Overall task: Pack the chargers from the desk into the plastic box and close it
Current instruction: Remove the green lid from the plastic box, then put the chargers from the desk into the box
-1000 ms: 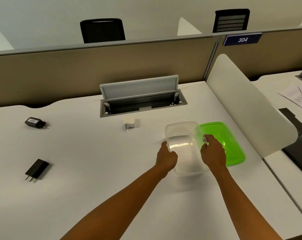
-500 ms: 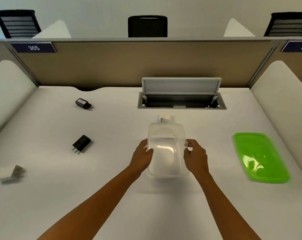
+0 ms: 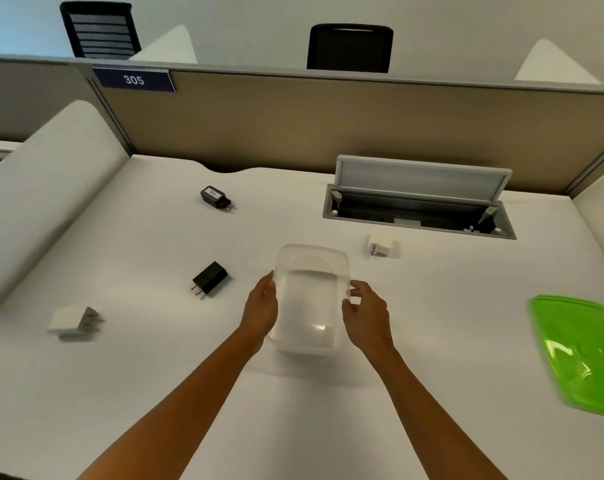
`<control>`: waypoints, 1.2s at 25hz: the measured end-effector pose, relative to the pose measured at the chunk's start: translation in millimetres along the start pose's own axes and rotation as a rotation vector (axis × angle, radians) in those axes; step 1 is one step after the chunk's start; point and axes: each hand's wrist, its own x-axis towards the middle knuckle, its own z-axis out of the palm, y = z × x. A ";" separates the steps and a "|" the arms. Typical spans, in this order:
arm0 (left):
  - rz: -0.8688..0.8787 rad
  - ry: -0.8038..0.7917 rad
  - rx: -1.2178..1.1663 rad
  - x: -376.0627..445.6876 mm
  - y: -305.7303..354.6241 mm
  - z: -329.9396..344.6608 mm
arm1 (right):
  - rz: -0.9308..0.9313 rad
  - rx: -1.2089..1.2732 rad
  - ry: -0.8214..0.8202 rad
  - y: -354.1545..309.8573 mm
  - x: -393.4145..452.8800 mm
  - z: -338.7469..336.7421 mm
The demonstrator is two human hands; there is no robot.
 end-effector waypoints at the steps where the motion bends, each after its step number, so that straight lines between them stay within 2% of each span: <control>1: -0.005 0.011 0.001 4.3 -1.7 -4.1 | -0.001 0.006 -0.009 -3.0 0.9 3.4; 7: -0.028 0.024 -0.003 19.9 -14.0 -16.6 | 0.042 0.011 -0.109 -5.0 28.9 -9.2; 12: -0.030 0.017 -0.042 23.1 -22.1 -19.9 | -0.035 -0.354 0.008 4.9 113.2 -40.8; 19: -0.029 0.007 -0.089 26.0 -27.0 -21.0 | -0.183 -0.708 -0.317 25.2 177.0 -47.4; 23: -0.022 0.018 -0.095 26.0 -28.2 -21.4 | -0.211 -0.722 -0.233 27.4 171.7 -44.1; 30: 0.000 0.032 -0.106 24.1 -28.9 -18.7 | -0.214 -0.951 -0.119 14.2 144.6 -45.1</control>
